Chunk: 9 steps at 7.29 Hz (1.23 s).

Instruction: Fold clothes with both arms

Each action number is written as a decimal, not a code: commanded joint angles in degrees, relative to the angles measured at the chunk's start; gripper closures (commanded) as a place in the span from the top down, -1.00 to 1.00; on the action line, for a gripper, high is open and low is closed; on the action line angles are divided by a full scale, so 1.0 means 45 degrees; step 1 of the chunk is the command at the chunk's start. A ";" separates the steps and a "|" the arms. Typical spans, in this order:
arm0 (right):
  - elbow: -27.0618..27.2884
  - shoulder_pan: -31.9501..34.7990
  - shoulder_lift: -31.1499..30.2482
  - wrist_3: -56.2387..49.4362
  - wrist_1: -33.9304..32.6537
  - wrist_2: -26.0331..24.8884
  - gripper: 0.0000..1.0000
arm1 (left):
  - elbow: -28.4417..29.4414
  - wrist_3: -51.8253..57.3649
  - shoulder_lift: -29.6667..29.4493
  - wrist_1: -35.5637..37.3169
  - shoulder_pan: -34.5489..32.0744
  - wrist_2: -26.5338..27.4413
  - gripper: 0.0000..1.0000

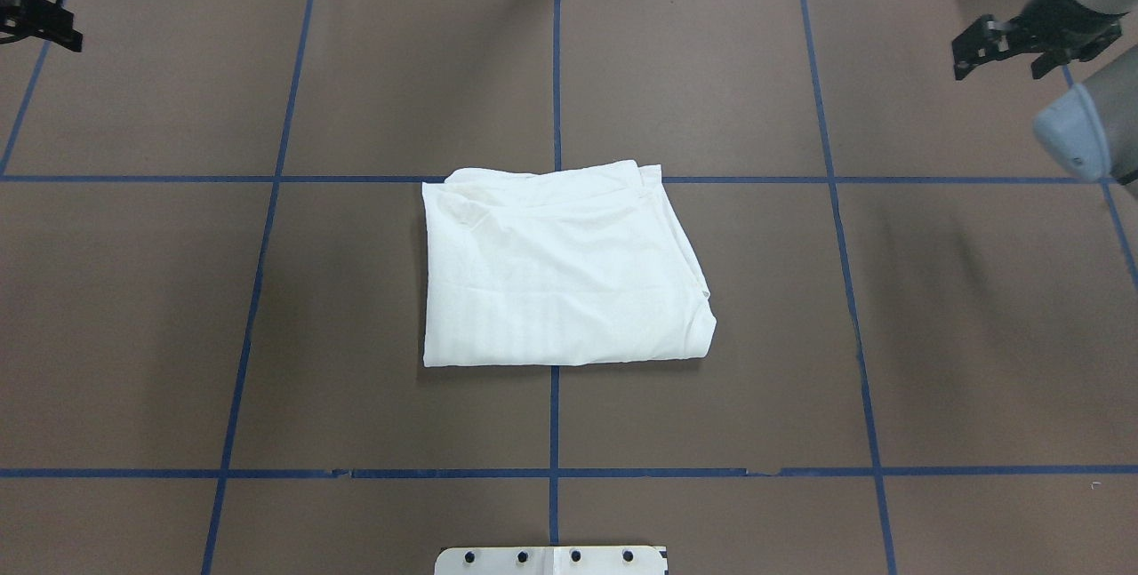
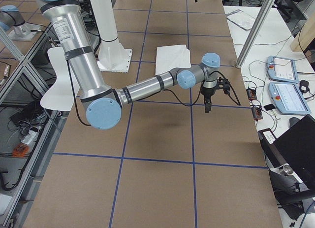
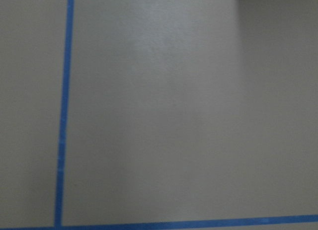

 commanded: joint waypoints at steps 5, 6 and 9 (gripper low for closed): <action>-0.0408 0.3013 -0.3120 -0.6747 -0.0967 0.1997 1.00 | 0.0386 0.5146 0.2224 0.0258 -0.2993 -0.2568 1.00; -0.0467 0.3013 -0.3358 -0.6535 -0.0367 0.1901 1.00 | 0.1162 0.5127 0.2439 -0.0287 -0.2973 -0.2567 1.00; -0.0682 0.3459 -0.3478 -0.5654 -0.0478 0.2095 1.00 | 0.1443 0.5302 0.2519 0.0716 -0.3052 -0.1522 1.00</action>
